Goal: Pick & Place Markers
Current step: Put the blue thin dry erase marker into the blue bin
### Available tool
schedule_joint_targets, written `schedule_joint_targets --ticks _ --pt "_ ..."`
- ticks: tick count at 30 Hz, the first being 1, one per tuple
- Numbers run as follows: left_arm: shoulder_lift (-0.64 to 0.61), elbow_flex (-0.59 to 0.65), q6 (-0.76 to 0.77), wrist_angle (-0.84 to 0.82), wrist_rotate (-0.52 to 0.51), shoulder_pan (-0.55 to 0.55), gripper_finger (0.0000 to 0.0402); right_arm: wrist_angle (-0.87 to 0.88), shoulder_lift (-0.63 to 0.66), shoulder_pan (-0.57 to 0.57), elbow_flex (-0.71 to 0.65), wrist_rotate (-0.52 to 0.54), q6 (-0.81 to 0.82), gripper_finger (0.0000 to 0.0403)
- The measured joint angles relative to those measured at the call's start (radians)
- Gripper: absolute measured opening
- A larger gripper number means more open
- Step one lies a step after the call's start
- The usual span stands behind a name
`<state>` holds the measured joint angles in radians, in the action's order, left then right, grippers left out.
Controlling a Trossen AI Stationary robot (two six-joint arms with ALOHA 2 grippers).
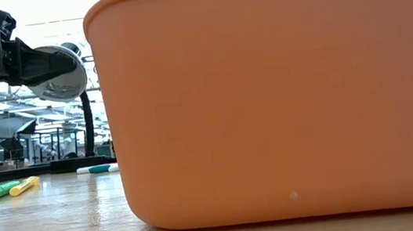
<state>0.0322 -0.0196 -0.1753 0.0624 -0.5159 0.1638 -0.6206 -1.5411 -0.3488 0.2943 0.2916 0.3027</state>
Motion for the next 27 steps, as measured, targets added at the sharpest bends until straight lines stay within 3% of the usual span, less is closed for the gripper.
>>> schedule_joint_targets --ticks 5,11,14,20,23,27 --pt "0.000 0.000 0.000 0.000 0.000 0.000 0.0214 0.136 0.106 -0.027 -0.002 -0.006 -0.021 0.0000" --pt "0.000 0.000 0.000 0.000 0.000 0.000 0.0214 0.410 0.314 -0.087 -0.003 -0.018 0.157 0.0007" --pt "0.000 0.000 0.000 0.000 0.000 0.000 0.0214 0.451 0.369 -0.157 -0.003 -0.078 0.250 0.0041" --pt "0.000 0.000 0.000 0.000 0.000 0.000 0.0214 0.403 0.386 -0.307 -0.003 -0.139 0.364 0.0148" --pt "0.000 0.000 0.000 0.000 0.000 0.000 0.0214 0.426 0.369 -0.358 -0.003 -0.086 0.423 0.0181" --pt "0.000 0.000 0.000 0.000 0.000 0.000 0.0214 0.493 0.317 -0.402 0.000 0.014 0.466 0.0185"
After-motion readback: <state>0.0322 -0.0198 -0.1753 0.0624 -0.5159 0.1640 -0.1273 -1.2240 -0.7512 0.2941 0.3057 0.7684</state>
